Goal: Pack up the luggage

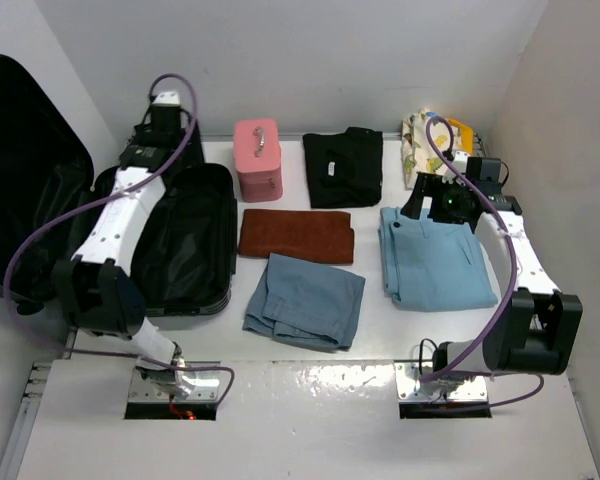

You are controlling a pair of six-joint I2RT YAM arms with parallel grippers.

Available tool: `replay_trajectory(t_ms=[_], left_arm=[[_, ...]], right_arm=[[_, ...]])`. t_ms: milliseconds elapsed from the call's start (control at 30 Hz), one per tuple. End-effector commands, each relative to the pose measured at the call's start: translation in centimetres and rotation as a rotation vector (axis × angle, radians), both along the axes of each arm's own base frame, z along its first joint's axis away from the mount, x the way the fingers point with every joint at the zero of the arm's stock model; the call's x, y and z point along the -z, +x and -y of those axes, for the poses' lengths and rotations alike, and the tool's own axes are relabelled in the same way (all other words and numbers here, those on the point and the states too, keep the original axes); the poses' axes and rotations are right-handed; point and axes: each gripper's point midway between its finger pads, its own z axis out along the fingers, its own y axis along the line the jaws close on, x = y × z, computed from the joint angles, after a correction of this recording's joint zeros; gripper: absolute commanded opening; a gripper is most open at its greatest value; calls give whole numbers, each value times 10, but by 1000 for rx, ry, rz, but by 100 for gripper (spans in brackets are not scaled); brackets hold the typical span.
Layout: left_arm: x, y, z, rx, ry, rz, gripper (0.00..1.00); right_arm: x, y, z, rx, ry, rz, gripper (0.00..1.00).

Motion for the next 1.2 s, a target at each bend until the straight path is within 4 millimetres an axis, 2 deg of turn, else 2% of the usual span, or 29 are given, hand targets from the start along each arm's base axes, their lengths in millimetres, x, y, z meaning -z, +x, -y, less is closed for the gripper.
replay_trajectory(t_ms=[0, 67, 100, 133, 167, 200, 233, 333, 433, 667, 800, 867, 900, 967, 1000, 1100, 1167], left_arm=[[-36, 23, 51, 52, 6, 99, 85], [-40, 32, 70, 55, 20, 106, 85], [-27, 43, 82, 62, 36, 82, 85], [-38, 49, 101, 76, 47, 112, 84], [-37, 55, 111, 80, 55, 115, 82], [-17, 65, 124, 94, 60, 74, 82], [-28, 72, 140, 117, 49, 106, 81], [-13, 95, 162, 119, 17, 106, 79], [4, 118, 176, 112, -22, 101, 78], [29, 150, 181, 55, -8, 111, 74], [45, 156, 182, 59, 10, 89, 72], [52, 160, 172, 41, 15, 77, 67], [58, 161, 174, 48, 13, 67, 63], [58, 163, 162, 29, 14, 67, 52], [59, 163, 163, 37, 8, 65, 40], [60, 165, 162, 59, -3, 56, 21], [59, 168, 158, 62, -2, 62, 14]], right_arm=[[-21, 13, 3, 9, -10, 60, 90], [-20, 15, 4, 12, -12, 57, 90], [-21, 17, 5, 15, -15, 61, 90], [-21, 19, 7, 21, -21, 65, 90], [-19, 20, 8, 26, -24, 61, 90], [-20, 21, 8, 27, -23, 62, 90], [-18, 21, 8, 29, -26, 59, 90], [-19, 23, 12, 36, -45, 67, 90], [-17, 24, 16, 41, -65, 64, 90], [-19, 30, 22, 48, -105, 86, 90], [-18, 33, 24, 51, -110, 86, 90], [-17, 34, 25, 53, -115, 87, 90], [-16, 34, 25, 52, -115, 84, 90], [-14, 35, 26, 53, -116, 77, 90], [-15, 37, 25, 52, -116, 79, 90], [-14, 40, 25, 54, -109, 76, 90], [-14, 42, 24, 54, -102, 77, 90]])
